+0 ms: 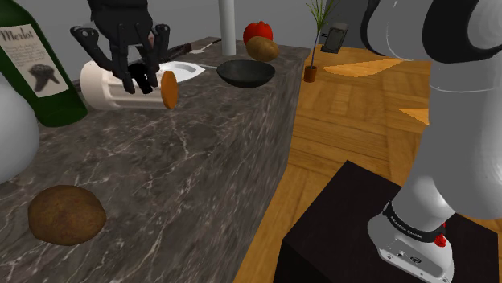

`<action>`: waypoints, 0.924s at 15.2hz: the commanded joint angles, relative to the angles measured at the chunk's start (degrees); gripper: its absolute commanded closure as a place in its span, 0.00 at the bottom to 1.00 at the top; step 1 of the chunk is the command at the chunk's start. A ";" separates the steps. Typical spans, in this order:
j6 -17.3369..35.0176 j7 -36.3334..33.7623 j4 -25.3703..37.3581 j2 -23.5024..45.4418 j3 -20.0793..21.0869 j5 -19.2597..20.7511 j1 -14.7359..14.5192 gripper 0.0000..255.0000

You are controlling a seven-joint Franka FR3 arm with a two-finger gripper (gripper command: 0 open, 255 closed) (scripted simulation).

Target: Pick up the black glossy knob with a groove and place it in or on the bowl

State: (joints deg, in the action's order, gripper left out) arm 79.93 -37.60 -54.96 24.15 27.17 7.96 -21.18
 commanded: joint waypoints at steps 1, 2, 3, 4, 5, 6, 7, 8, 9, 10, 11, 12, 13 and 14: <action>-3.05 -0.15 4.90 1.91 -0.11 0.91 -1.24 1.00; -4.66 -0.21 7.67 3.07 -0.20 1.45 -2.02 1.00; -6.47 -0.24 10.89 4.46 -0.35 2.10 -2.97 1.00; -7.99 -0.24 13.69 5.70 -0.51 2.66 -3.84 1.00; -5.85 0.85 8.25 2.44 -0.33 1.13 -1.03 1.00; -4.30 2.06 4.10 -0.16 -0.23 -0.12 1.37 1.00; -3.09 3.35 0.68 -2.40 -0.23 -1.23 3.51 1.00; -2.11 4.71 -2.20 -4.37 -0.37 -2.24 5.41 1.00; -1.29 6.12 -4.76 -6.16 -0.57 -3.19 7.18 1.00; -0.59 7.56 -7.03 -7.80 -0.83 -4.07 8.83 1.00; -0.01 9.02 -9.06 -9.30 -1.16 -4.88 10.36 1.00; 0.50 10.53 -10.90 -10.70 -1.65 -5.67 11.72 1.00; 0.92 12.04 -12.54 -11.99 -2.20 -6.40 12.97 1.00; 1.27 13.55 -14.04 -13.17 -2.70 -7.05 14.22 1.00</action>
State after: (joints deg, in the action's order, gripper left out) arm 80.60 -25.80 -66.96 12.46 24.99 1.75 -8.47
